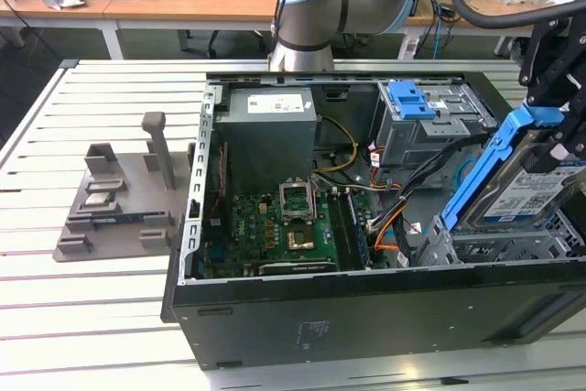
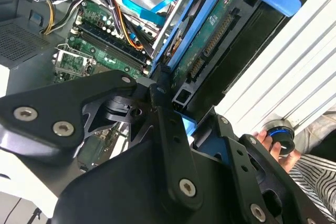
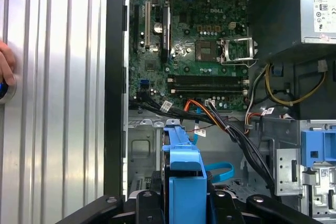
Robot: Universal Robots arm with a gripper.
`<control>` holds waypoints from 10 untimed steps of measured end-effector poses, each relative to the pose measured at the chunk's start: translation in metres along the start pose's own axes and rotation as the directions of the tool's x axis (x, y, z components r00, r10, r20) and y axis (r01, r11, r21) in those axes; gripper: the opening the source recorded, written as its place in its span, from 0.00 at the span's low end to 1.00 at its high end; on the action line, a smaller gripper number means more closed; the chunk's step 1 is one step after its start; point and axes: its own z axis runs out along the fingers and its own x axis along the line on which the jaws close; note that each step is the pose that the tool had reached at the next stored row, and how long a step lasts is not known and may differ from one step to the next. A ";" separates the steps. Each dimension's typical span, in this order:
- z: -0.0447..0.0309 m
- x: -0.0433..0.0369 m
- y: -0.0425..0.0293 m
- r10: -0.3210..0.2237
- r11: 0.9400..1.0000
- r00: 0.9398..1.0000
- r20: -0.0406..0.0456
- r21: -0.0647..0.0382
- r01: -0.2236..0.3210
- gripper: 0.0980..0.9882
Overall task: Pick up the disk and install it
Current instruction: 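Insert the disk into the insertion slot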
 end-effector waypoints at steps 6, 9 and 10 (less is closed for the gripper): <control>0.0158 0.0010 -0.0009 0.000 1.000 1.000 0.000 0.000 0.000 0.30; 0.0224 0.0014 -0.0012 0.000 1.000 1.000 0.000 0.000 0.000 0.30; 0.0246 0.0016 -0.0014 0.000 1.000 1.000 0.000 0.000 0.000 0.30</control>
